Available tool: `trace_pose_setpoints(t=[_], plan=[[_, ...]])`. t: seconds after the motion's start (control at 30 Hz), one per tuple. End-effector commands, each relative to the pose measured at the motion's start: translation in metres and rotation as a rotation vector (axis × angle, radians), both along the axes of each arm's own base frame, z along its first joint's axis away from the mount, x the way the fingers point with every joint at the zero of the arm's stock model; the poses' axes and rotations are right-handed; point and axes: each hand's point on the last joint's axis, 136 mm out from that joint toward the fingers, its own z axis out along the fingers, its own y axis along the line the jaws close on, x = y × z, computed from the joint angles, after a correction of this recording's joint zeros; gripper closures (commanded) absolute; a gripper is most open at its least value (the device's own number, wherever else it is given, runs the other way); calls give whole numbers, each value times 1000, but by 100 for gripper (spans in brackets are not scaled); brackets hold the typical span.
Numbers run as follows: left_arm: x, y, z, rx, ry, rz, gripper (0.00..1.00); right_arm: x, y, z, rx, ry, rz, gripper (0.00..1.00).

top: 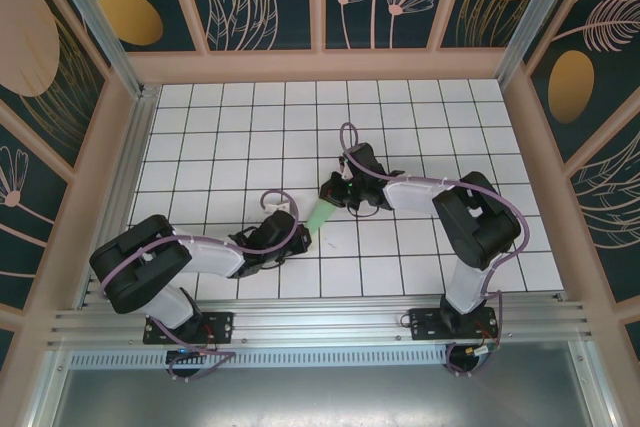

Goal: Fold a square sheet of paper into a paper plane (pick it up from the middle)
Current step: Fold the wing for the fifth time at the center of the table.

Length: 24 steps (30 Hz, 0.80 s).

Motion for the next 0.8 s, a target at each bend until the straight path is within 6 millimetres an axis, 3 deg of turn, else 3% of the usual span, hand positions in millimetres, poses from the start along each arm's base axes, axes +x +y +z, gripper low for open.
trace_pose_setpoints(t=[0.0,0.2,0.5,0.77], plan=[[-2,10,-10,67,19,4,95,-1,-11,2,-39,-64,47,97],[-2,5,1,58,0,-29,89,0,-15,-6,-49,-101,83,98],[3,-6,59,-81,-97,-42,76,0,-19,-22,-37,-114,114,98],[23,-6,64,-105,-68,-2,71,-7,-25,-27,28,-135,135,97]])
